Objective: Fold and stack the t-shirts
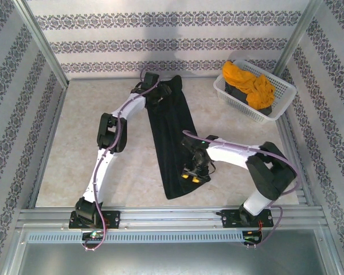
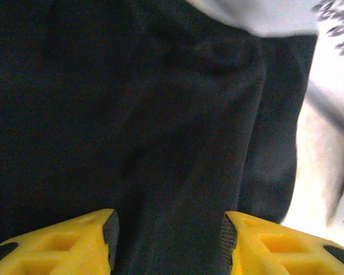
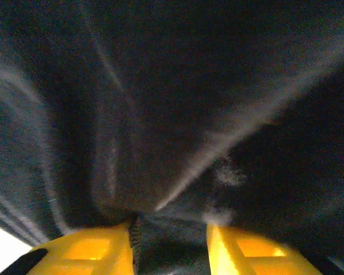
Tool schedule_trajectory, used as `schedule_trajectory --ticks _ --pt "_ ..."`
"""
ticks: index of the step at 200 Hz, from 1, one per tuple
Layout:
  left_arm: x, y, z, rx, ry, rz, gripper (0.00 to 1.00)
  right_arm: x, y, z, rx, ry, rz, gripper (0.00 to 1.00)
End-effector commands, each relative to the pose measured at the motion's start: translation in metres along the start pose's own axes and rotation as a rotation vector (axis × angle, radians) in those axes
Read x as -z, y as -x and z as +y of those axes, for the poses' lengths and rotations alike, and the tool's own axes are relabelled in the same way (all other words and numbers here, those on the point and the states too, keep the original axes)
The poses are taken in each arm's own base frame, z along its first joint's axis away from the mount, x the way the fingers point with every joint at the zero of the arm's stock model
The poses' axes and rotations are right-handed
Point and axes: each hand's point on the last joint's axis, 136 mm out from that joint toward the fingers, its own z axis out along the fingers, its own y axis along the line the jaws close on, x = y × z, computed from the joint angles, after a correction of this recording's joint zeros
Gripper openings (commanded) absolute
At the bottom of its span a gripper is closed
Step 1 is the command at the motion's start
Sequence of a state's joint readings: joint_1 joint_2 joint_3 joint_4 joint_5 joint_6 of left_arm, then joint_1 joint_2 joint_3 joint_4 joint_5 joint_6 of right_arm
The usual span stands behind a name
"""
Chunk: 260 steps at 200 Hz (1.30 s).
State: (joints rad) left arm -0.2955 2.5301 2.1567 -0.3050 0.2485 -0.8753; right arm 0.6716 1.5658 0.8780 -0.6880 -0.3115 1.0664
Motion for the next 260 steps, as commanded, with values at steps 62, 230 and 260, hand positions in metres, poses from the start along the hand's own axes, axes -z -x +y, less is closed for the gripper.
schedule_trajectory --ticks 62,230,260 --pt "0.155 -0.110 0.050 0.099 0.016 0.146 0.51 0.043 0.018 -0.097 0.040 -0.038 -0.091 0.43" --pt "0.274 -0.381 0.116 -0.023 0.159 0.800 0.49 -0.007 -0.018 -0.062 0.119 0.040 0.049 0.00" --pt "0.283 -0.387 0.142 0.023 0.234 0.794 0.52 -0.007 -0.033 -0.020 0.106 0.149 0.095 0.00"
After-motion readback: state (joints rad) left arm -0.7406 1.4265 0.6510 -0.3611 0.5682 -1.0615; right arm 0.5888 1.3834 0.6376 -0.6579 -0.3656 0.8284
